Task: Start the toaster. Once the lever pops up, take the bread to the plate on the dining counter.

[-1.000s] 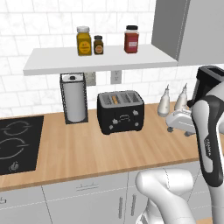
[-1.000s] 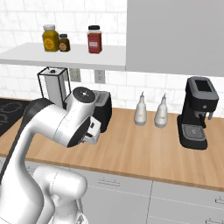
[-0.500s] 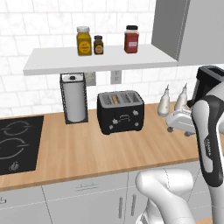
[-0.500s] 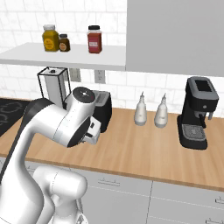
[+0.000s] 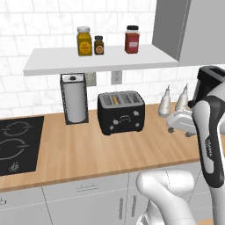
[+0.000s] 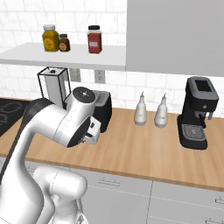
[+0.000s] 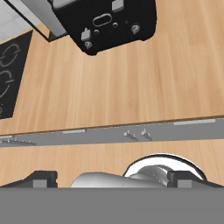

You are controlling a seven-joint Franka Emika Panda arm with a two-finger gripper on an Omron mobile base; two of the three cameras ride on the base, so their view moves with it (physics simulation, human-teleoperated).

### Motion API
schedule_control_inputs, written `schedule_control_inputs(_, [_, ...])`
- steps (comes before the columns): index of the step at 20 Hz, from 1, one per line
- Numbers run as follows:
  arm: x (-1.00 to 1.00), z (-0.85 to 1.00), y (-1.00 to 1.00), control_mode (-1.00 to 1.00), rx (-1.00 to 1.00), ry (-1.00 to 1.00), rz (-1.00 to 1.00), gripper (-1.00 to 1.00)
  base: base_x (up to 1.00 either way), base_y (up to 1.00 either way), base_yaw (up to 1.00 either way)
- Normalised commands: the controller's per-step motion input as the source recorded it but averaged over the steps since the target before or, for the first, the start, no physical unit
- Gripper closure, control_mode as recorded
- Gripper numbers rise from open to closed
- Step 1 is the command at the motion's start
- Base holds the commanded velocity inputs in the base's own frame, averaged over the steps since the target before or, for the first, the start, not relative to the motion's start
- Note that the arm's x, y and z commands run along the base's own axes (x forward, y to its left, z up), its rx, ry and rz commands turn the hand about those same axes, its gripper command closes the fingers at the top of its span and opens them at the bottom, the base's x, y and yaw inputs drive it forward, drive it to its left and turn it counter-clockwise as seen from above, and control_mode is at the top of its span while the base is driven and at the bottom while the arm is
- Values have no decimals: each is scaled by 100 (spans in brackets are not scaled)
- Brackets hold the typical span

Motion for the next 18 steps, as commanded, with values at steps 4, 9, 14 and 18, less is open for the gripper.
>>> schedule_control_inputs(4, [0,0,0,-100,0,0,0,-100,0,0,0])
schedule_control_inputs(9, [0,0,0,-100,0,0,0,-100,0,0,0])
schedule_control_inputs(14, [0,0,0,-100,0,0,0,-100,0,0,0])
schedule_control_inputs(18, [0,0,0,-100,0,0,0,-100,0,0,0])
